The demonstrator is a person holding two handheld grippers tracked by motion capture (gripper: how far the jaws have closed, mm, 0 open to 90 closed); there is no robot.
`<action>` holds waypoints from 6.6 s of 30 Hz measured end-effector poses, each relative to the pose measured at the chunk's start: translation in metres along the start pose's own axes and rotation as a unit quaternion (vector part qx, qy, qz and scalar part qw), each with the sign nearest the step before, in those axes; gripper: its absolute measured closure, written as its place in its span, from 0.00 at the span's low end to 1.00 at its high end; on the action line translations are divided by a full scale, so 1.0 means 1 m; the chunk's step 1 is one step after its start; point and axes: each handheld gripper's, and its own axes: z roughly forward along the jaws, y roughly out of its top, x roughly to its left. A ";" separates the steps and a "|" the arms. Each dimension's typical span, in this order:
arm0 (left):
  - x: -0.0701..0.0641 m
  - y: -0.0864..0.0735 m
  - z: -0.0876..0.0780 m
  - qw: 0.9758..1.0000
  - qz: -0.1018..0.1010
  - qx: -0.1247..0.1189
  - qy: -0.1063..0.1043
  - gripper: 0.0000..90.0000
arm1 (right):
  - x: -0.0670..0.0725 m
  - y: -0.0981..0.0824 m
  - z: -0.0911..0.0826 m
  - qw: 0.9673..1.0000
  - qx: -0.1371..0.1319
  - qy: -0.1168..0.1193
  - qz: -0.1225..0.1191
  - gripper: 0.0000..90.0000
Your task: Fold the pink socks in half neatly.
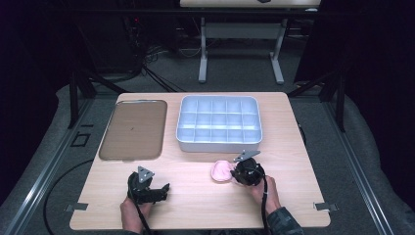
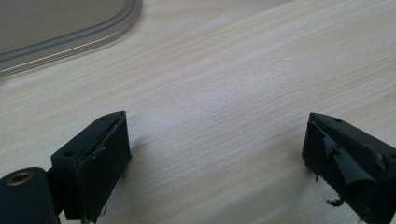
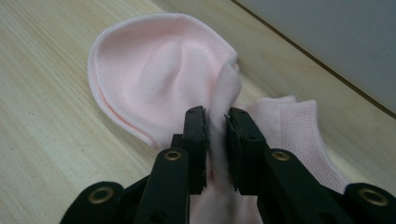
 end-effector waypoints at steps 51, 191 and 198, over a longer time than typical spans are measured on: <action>0.000 0.000 0.000 1.000 0.000 0.000 0.001 0.08 | 0.055 0.011 -0.024 0.998 -0.026 0.062 0.014 0.86; -0.073 0.017 0.016 0.985 0.016 -0.026 -0.173 0.93 | 0.002 -0.043 -0.041 0.996 -0.032 0.029 0.073 0.93; -0.074 0.017 0.016 0.985 0.021 -0.028 -0.171 0.93 | 0.001 -0.042 -0.041 0.996 -0.035 0.027 0.072 0.93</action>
